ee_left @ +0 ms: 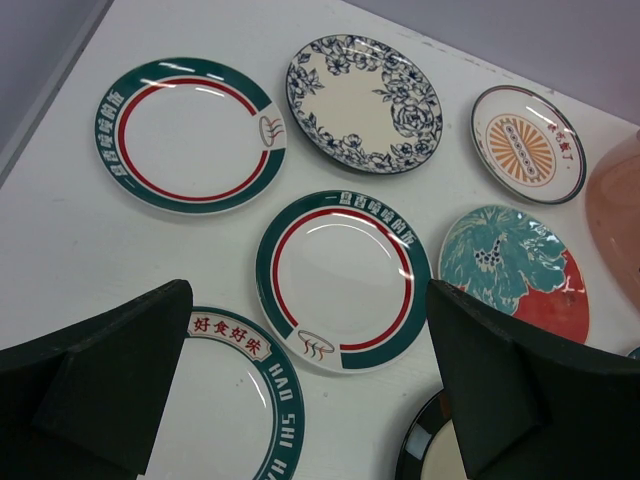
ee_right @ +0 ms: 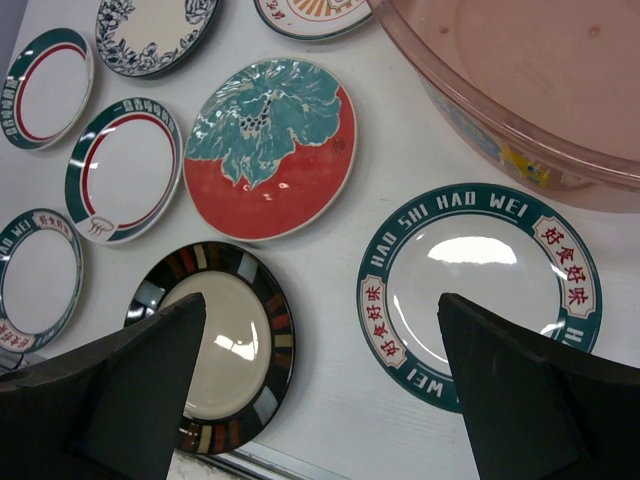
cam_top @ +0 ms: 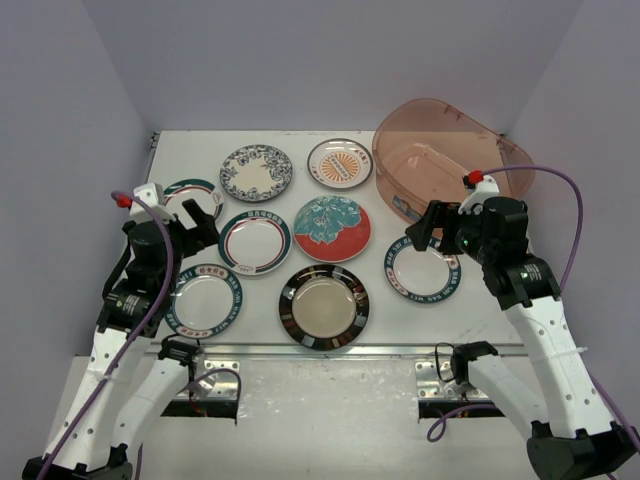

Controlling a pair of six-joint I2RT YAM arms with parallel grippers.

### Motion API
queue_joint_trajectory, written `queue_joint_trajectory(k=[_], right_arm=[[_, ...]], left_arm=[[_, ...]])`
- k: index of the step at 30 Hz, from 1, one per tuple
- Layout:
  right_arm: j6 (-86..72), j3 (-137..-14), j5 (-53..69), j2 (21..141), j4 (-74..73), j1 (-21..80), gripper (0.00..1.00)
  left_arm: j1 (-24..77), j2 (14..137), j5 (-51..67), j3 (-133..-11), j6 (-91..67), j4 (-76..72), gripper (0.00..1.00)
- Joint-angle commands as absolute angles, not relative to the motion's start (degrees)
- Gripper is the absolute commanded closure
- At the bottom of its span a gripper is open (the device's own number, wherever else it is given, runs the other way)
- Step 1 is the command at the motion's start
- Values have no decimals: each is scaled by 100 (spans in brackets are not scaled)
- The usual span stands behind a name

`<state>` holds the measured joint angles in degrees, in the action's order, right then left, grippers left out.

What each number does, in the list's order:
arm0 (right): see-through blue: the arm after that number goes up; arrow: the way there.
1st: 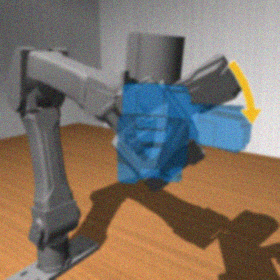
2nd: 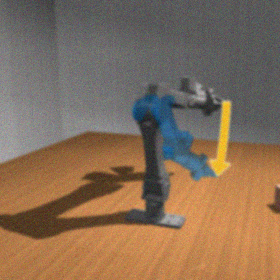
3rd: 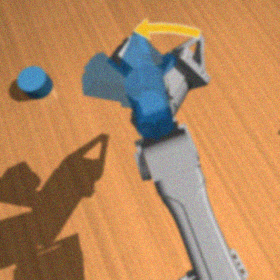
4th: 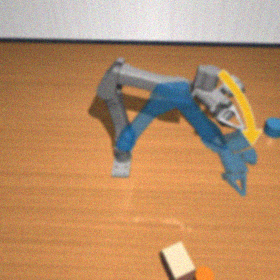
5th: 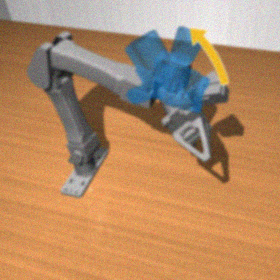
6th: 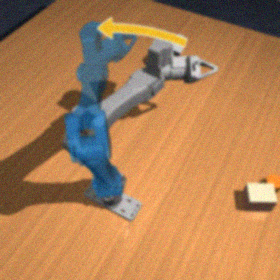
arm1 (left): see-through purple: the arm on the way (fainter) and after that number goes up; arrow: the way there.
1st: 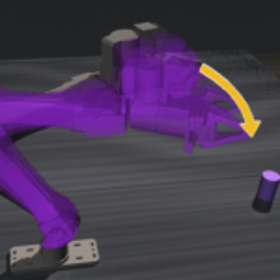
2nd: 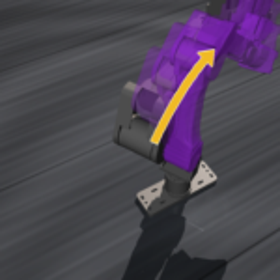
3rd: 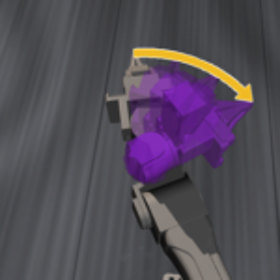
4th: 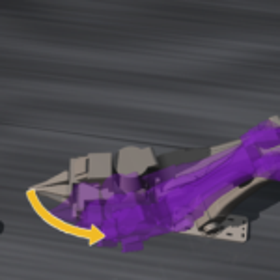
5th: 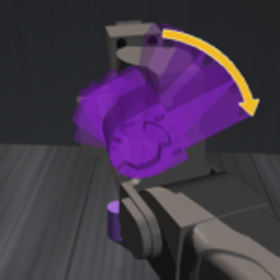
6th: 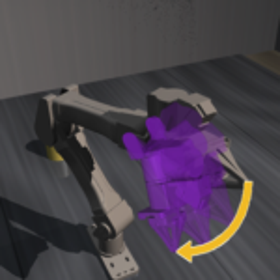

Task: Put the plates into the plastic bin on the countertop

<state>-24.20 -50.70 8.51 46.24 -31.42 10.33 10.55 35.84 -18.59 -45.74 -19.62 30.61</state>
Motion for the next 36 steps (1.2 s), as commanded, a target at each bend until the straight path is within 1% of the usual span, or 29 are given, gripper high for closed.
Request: queue_joint_trajectory(k=[1,7,11,13,14,17,18,19,20,26,28,31,33,36], right_arm=[[-2560,-5174,773,4632,-2924,1040,1],[-2716,-5102,1249,4614,-2645,1037,1],[-3004,-5163,2169,4981,-1997,1062,1],[-3144,-5489,2542,5624,-1724,1323,1],[-3121,-5732,2560,5954,-1698,1743,1],[-3135,-6900,2615,7102,-1539,2651,1],[-3233,-7124,2550,7732,-1400,2931,1],[-3346,-7481,2512,7989,-1323,3003,1],[-3433,-7954,2399,8533,-1282,3114,1],[-4019,-10286,1211,11525,-1369,3322,1],[-4271,-10816,584,12158,-1315,3322,1],[-4433,-12042,134,13277,-1360,3331,1],[-4556,-12425,-133,13831,-1254,3322,3],[-4566,-12628,-328,14205,-932,3322,7]], left_arm=[[1107,3516,-2001,-4567,-1951,2821,0],[1103,3511,-2026,-4535,-1973,2826,0],[1107,3518,-2020,-4525,-1990,2803,0],[1107,3537,-2007,-4516,-2014,2793,0],[1107,3547,-1992,-4511,-2020,2788,0],[1107,3567,-2032,-4472,-2031,2795,0],[1099,3551,-2065,-4448,-2048,2804,0],[1099,3526,-2072,-4435,-2048,2791,0],[1099,3506,-2074,-4430,-2048,2791,0],[1096,3431,-2039,-4362,-2065,2795,0],[1099,3449,-2044,-4359,-2065,2795,0],[1099,3474,-2015,-4359,-2059,2789,0],[1099,3469,-1956,-4358,-2057,2785,0],[1099,3417,-1934,-4344,-2050,2764,0]])
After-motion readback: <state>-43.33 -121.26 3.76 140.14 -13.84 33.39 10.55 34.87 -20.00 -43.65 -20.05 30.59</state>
